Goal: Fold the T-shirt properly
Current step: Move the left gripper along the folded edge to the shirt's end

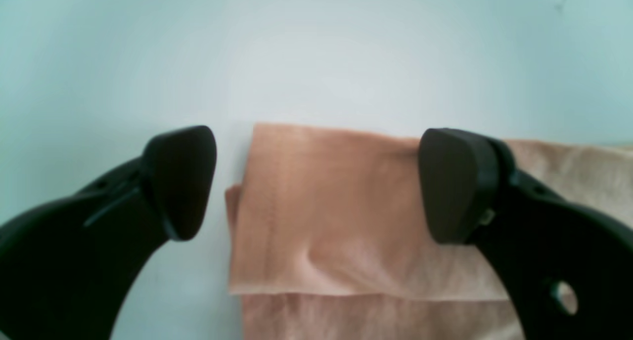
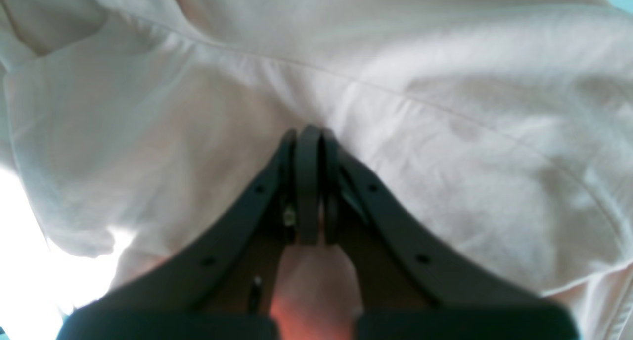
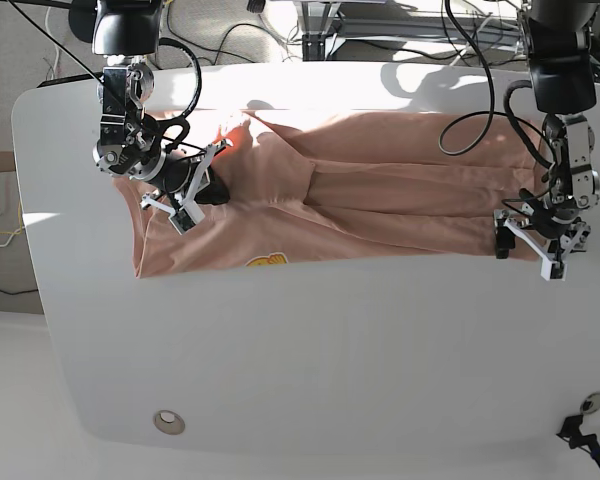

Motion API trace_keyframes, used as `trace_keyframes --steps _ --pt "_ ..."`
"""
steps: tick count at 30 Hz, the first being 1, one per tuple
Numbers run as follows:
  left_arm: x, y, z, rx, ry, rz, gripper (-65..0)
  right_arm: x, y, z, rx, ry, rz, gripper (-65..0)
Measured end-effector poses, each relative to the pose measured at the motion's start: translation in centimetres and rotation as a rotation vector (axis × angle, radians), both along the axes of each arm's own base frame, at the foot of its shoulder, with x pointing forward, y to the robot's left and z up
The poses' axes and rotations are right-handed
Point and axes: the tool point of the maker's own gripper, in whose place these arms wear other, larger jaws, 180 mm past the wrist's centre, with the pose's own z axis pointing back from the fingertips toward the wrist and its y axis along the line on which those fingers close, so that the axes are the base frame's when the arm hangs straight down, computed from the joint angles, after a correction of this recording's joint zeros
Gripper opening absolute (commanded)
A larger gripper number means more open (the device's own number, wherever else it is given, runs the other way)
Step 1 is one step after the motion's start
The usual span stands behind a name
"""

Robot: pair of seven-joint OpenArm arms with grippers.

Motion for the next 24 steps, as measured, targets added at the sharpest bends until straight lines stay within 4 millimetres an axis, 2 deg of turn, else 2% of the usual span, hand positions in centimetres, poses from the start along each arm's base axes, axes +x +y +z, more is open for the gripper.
trace_keyframes --steps 9,11,15,17,19,24 --pt "-0.1 0.1 -0.4 -0.012 -0.002 0.005 -4.6 0.0 0.0 0.0 0.0 -0.001 0.001 -65.0" --pt "0.0 -0.4 -0.5 -0.006 0.0 -0.012 -13.5 0.0 0.0 0.0 0.0 -0.001 0.001 -65.0" --pt "0.3 -1.4 -0.6 -0.01 -0.005 -0.039 -39.4 0.0 0.3 0.0 0.004 -0.001 -0.001 -65.0" --pt "0.3 -1.6 -0.6 -0.018 -0.007 -0.046 -47.6 0.1 0.2 0.0 0.004 -0.001 -0.007 -65.0" --pt "0.3 -1.6 -0.6 -0.017 -0.006 -0.045 -51.0 0.1 0.2 0.0 0.004 -0.001 -0.007 -65.0" --pt "0.4 -1.6 -0.6 -0.016 -0.007 -0.047 -51.3 0.1 0.2 0.0 0.004 -0.001 -0.007 -65.0"
